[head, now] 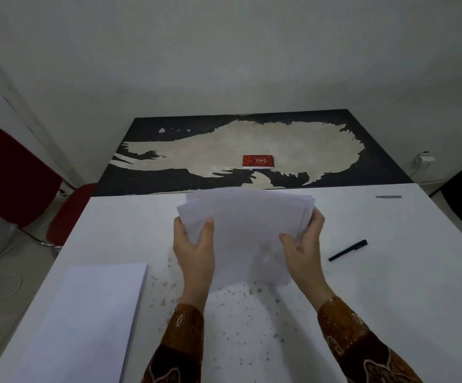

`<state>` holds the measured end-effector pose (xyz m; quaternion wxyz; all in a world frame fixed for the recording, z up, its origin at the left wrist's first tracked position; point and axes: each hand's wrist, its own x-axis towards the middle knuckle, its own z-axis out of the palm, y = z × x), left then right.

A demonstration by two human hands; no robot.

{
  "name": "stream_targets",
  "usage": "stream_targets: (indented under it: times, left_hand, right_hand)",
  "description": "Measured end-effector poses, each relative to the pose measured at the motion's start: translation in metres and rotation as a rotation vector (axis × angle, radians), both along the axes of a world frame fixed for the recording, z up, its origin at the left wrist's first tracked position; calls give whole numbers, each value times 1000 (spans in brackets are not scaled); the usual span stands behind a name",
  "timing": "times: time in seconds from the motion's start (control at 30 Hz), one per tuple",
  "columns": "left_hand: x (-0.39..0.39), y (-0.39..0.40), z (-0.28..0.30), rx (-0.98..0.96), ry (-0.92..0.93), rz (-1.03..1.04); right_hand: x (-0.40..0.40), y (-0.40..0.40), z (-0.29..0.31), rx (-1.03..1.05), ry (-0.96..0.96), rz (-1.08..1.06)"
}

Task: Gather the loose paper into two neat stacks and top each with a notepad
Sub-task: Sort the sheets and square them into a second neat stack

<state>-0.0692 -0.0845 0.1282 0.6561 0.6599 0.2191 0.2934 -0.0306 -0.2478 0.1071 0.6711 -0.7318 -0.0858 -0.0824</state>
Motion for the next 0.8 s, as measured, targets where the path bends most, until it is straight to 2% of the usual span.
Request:
stream_targets:
  times: [0.07, 0.17, 0.23, 0.3, 0.37, 0.5, 0.57, 0.63, 0.73, 0.8]
  left_hand:
    - [-3, 3, 0, 20, -1, 13]
    - [-8, 3, 6, 44, -38, 33]
    - [-7, 0, 15, 55, -37, 92]
    - [0, -1, 24, 58, 26, 149]
    - [8, 0, 29, 19, 107, 176]
    - [13, 4, 30, -86, 120, 179]
    - [12, 3, 30, -110, 92, 141]
    - [9, 3, 27, -68, 65, 110]
    - [2, 11, 6, 31, 20, -5]
    - [-3, 18, -20, 1, 41, -101]
  right_hand:
    - [1, -7, 9, -104, -107, -51]
    - [6, -9, 20, -503, -339, -70]
    - [5, -4, 22, -605, -372, -80]
    - [1, -2, 20, -576, -363, -108]
    - [-5, -2, 18, -457, -312, -99]
    - [-6, -11, 9, -34, 42, -20]
    - [-1, -16, 0, -65, 147, 50]
    - [3, -19, -8, -125, 139, 74]
    - [7, -19, -14, -78, 175, 106]
    - [9, -21, -25, -44, 236, 156]
